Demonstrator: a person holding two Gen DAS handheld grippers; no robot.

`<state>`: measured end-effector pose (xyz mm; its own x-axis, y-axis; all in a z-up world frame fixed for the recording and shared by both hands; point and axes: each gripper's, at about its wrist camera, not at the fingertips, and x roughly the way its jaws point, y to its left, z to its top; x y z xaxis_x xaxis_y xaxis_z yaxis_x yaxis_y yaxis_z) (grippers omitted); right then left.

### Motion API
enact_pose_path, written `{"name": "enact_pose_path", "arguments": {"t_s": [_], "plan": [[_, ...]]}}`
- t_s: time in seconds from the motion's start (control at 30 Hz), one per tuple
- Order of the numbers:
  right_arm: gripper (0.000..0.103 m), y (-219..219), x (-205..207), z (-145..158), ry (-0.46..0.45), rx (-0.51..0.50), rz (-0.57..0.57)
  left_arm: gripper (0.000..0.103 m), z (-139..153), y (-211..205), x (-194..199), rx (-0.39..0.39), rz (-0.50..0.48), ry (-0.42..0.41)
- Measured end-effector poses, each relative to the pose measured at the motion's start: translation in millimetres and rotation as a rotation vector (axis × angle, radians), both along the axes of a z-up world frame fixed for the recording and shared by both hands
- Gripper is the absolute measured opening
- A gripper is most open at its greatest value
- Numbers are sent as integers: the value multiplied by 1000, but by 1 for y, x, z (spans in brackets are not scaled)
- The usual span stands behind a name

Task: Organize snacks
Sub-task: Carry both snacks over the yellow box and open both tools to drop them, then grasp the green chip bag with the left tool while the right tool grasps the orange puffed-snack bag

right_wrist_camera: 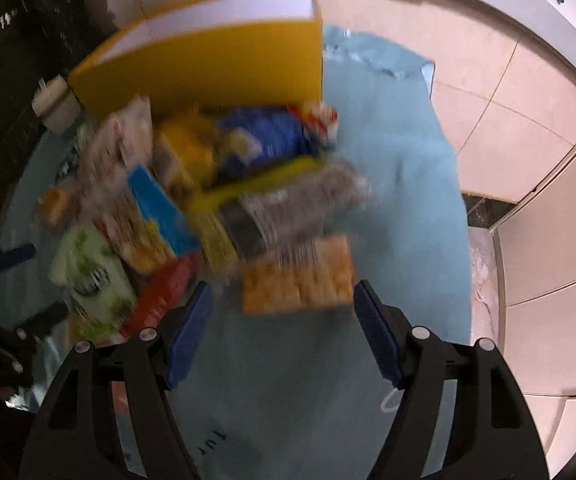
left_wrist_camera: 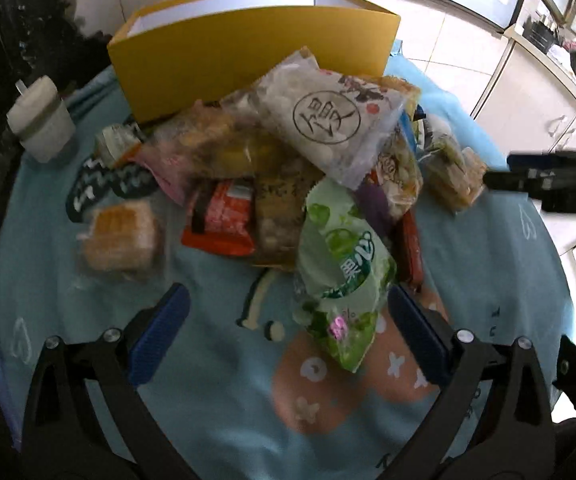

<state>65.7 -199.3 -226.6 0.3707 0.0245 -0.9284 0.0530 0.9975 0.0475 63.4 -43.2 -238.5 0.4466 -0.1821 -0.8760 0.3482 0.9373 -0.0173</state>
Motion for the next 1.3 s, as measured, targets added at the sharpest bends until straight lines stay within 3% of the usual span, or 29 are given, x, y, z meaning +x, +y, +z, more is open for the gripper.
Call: {"name": "enact_pose_path", "arguments": {"t_s": [0.1, 0.33, 0.4, 0.43, 0.6, 0.67, 0.7, 0.8, 0.83, 0.87, 0.97, 1.0, 1.03, 1.1, 1.17, 1.23, 1.27, 1.3], "plan": [[73, 4, 4, -13, 11, -36, 11, 101, -9, -3, 3, -33, 11, 8], [76, 14, 24, -30, 11, -142, 33, 98, -34, -24, 6, -19, -23, 15], [77, 16, 28, -31, -1, -157, 32, 74, -37, -28, 9, -26, -25, 37], [76, 18, 28, -31, 3, -162, 34, 60, -39, -27, 12, -69, -36, 77], [71, 11, 21, -29, 14, -102, 39, 42, -38, -15, 9, -121, -42, 89], [68, 12, 16, -25, 8, -52, 37, 26, -34, -7, 7, -162, -52, 99], [58, 14, 12, -22, 0, -40, 44, 24, -30, -2, 4, -181, -56, 95], [47, 20, 4, -16, -11, 38, 58, 19, -17, 3, -3, -182, -64, 68], [14, 23, 4, -16, -9, 44, 71, 18, -14, 8, -4, -188, -60, 64], [0, 27, 4, -18, 10, 55, 78, 18, -12, 11, -5, -189, -52, 62], [0, 31, 4, -17, 5, 34, 70, 18, -13, 17, -6, -176, -39, 66], [11, 31, 4, -15, -6, 12, 62, 19, -13, 17, -6, -172, -41, 64], [43, 33, 0, -9, -13, -2, 56, 21, -13, 18, -6, -170, -41, 59], [83, 32, -2, -3, -53, -31, 45, 29, -18, 14, -6, -149, -38, 60], [88, 31, 4, -3, -57, -32, 66, 39, -25, 12, -11, -130, -26, 72], [90, 33, 15, -14, -32, -105, 71, 46, -34, 17, -9, -133, -3, 89], [90, 33, 22, -25, 1, -164, 64, 48, -37, 19, -8, -137, 7, 96], [92, 32, 26, -31, 9, -152, 60, 48, -38, 20, -7, -142, 14, 102]]}}
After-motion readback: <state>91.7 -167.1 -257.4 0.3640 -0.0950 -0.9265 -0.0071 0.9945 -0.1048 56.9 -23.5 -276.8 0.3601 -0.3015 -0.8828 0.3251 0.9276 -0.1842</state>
